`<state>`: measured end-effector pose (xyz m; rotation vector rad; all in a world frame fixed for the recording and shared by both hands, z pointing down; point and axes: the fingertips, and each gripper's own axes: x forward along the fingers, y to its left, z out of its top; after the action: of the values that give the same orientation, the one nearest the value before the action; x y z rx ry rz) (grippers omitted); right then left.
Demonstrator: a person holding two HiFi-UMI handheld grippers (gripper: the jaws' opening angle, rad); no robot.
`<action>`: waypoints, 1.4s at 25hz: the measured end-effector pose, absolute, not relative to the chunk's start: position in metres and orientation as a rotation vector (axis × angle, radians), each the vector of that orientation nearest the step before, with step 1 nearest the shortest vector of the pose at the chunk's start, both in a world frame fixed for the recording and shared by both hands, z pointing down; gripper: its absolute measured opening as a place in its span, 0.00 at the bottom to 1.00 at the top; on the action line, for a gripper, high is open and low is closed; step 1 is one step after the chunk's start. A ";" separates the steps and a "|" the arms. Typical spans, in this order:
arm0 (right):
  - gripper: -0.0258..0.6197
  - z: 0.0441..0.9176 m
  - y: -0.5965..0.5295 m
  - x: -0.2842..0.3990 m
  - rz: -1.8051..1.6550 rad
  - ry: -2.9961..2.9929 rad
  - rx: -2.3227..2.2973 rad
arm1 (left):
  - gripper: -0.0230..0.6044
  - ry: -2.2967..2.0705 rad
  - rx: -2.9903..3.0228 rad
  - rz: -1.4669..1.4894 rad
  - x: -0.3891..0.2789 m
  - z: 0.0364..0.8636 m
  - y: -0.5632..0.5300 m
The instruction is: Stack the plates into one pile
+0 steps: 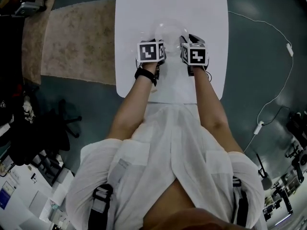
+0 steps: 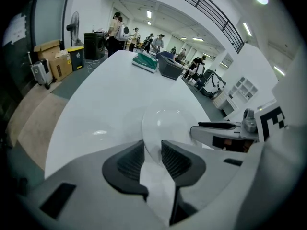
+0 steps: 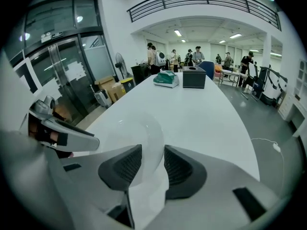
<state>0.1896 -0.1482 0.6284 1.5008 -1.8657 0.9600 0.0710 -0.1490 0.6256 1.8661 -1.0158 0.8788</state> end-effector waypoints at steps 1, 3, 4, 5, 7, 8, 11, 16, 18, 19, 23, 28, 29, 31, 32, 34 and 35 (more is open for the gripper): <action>0.30 0.627 -0.150 0.180 0.955 -1.877 1.483 | 0.22 -1.028 1.852 0.873 0.062 0.624 -0.150; 0.30 0.624 -0.156 0.160 0.946 -1.898 1.445 | 0.22 -1.053 1.822 0.856 0.042 0.621 -0.152; 0.30 0.623 -0.158 0.150 0.943 -1.907 1.427 | 0.22 -1.065 1.808 0.846 0.032 0.621 -0.153; 0.30 0.624 -0.159 0.139 0.940 -1.915 1.408 | 0.22 -1.078 1.794 0.837 0.021 0.622 -0.154; 0.30 0.631 -0.161 0.118 0.934 -1.929 1.368 | 0.22 -1.101 1.764 0.823 -0.001 0.630 -0.153; 0.30 0.635 -0.162 0.107 0.931 -1.935 1.347 | 0.22 -1.111 1.747 0.818 -0.011 0.634 -0.152; 0.30 0.644 -0.160 0.078 0.925 -1.945 1.287 | 0.22 -1.133 1.699 0.804 -0.040 0.644 -0.147; 0.30 0.656 -0.152 0.053 0.929 -1.945 1.208 | 0.22 -1.154 1.658 0.796 -0.065 0.655 -0.140; 0.30 0.664 -0.150 0.044 0.927 -1.940 1.190 | 0.22 -1.153 1.651 0.803 -0.073 0.663 -0.139; 0.30 0.666 -0.150 0.041 0.924 -1.937 1.182 | 0.22 -1.151 1.647 0.803 -0.077 0.667 -0.139; 0.30 0.669 -0.148 0.036 0.909 -1.930 1.163 | 0.22 -1.137 1.638 0.791 -0.083 0.674 -0.137; 0.30 0.670 -0.147 0.037 0.871 -1.926 1.154 | 0.23 -1.125 1.667 0.800 -0.084 0.672 -0.138; 0.30 0.669 -0.147 0.037 0.863 -1.928 1.152 | 0.23 -1.132 1.685 0.818 -0.084 0.671 -0.139; 0.30 0.667 -0.146 0.037 0.854 -1.927 1.150 | 0.23 -1.148 1.725 0.861 -0.085 0.667 -0.141; 0.30 0.666 -0.145 0.037 0.852 -1.927 1.149 | 0.23 -1.154 1.742 0.879 -0.085 0.665 -0.142; 0.30 0.664 -0.143 0.037 0.846 -1.930 1.151 | 0.23 -1.160 1.765 0.895 -0.086 0.662 -0.141; 0.30 0.663 -0.142 0.038 0.845 -1.931 1.152 | 0.23 -1.159 1.771 0.892 -0.086 0.660 -0.141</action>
<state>0.0376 -0.1422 0.6629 1.1524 -1.9309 0.8451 -0.0863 -0.1410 0.6600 1.7714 -1.1594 0.8925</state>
